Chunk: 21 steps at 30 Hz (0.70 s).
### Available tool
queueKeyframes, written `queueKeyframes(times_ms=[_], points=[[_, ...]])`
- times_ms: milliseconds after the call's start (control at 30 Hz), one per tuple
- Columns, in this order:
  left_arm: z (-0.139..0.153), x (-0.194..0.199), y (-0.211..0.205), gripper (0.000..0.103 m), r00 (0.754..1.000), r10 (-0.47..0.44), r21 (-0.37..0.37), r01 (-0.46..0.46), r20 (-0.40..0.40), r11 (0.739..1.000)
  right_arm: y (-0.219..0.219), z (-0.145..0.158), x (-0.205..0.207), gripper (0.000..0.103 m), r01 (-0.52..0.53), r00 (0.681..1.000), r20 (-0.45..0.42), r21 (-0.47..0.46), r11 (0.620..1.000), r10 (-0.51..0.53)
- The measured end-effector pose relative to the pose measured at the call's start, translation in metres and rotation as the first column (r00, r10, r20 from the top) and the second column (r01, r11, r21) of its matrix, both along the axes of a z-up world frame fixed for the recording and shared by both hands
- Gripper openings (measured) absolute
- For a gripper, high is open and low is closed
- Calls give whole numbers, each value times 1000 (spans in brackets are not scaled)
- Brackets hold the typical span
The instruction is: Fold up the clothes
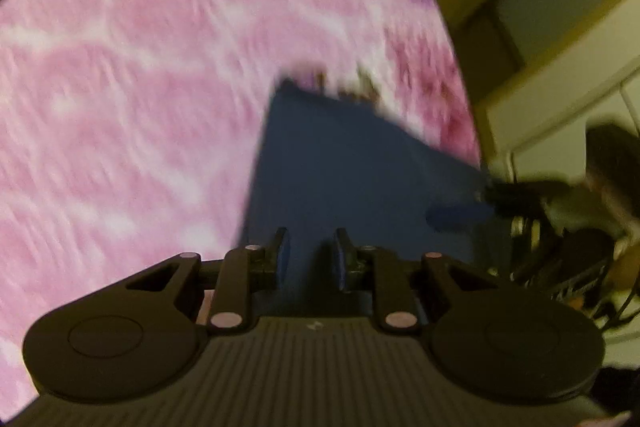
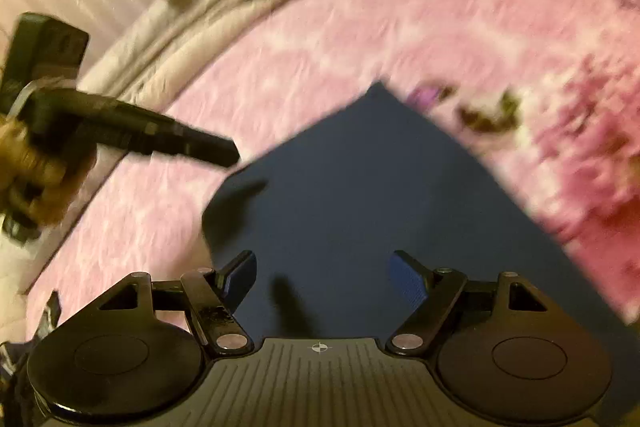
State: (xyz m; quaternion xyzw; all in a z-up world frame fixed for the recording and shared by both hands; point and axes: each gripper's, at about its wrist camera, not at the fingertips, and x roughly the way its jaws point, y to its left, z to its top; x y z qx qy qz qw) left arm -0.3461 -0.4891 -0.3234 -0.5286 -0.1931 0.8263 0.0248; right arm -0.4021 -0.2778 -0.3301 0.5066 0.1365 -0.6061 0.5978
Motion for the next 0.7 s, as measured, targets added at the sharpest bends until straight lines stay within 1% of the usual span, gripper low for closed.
queueKeyframes(times_ms=[33,67,100,133,167,300,433,500,600,700], points=[[-11,2,6,18,1000,-13,-33,13,11,999,-1,-6,5,77,-9,1000,-2,11,1000,9],[-18,4,7,19,1000,-8,-48,7,-4,999,6,-8,5,77,-8,1000,-13,17,1000,8],[-24,6,7,17,1000,5,-54,-6,-17,999,15,-10,4,77,-4,1000,-27,23,1000,5],[-25,5,1,10,999,46,-33,-47,-20,998,24,-11,3,77,0,999,-41,28,1000,2],[-26,6,-3,4,998,68,-29,-68,-17,997,33,-12,3,77,3,999,-54,33,999,-2],[-26,7,-5,4,998,59,-37,-60,-27,998,74,-14,2,77,24,995,-96,68,997,-17],[-20,10,2,3,999,33,-81,-34,-22,996,104,-14,3,77,54,993,-108,115,992,-41],[-15,12,6,4,1000,18,-111,-20,-17,994,113,-16,4,77,80,992,-107,150,985,-64],[-8,15,14,3,1000,-2,-154,1,-8,988,116,-8,13,77,110,982,-178,236,965,-69],[0,18,21,4,1000,-23,-197,23,1,980,121,10,26,78,128,977,-196,218,968,-85]])
